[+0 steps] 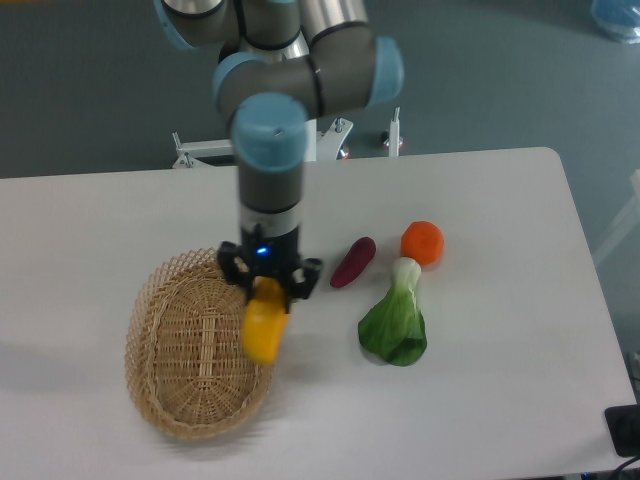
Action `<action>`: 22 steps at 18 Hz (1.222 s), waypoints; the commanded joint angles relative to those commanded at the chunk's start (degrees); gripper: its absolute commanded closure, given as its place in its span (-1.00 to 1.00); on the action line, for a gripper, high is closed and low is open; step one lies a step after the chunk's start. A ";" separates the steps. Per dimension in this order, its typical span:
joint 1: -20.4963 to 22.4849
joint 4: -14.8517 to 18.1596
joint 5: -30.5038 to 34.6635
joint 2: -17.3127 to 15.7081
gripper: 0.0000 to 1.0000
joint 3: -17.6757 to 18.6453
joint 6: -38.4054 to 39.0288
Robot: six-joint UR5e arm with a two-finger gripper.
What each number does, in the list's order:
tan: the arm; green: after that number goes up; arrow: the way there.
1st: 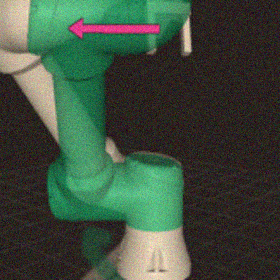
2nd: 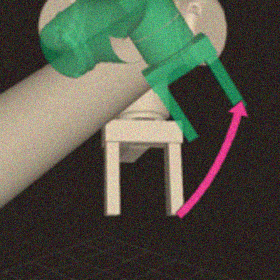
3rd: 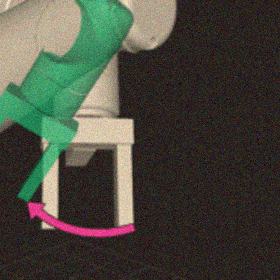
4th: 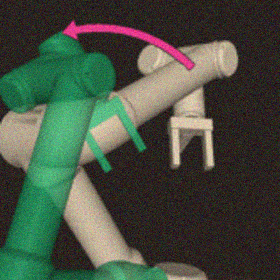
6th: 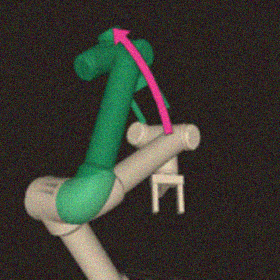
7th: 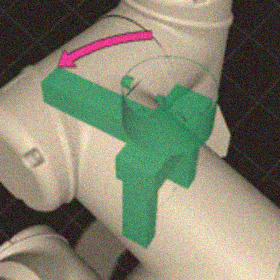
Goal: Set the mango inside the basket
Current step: 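Lift the mango and carry it over the wicker basket, then lower the mango into the basket and open the gripper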
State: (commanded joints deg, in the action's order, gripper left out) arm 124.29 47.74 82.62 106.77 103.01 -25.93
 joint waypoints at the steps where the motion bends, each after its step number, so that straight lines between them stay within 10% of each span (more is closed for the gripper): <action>1: -1.40 -1.67 0.78 1.49 -0.06 0.09 0.00; 17: -4.75 -3.44 4.13 7.92 -0.09 0.44 -0.35; 20: -4.76 -3.44 4.04 7.84 -0.30 0.18 -0.62; 22: -4.67 -3.44 4.22 7.84 -0.96 0.00 -0.61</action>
State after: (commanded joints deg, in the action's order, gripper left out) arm 119.62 44.30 86.84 114.61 103.01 -26.54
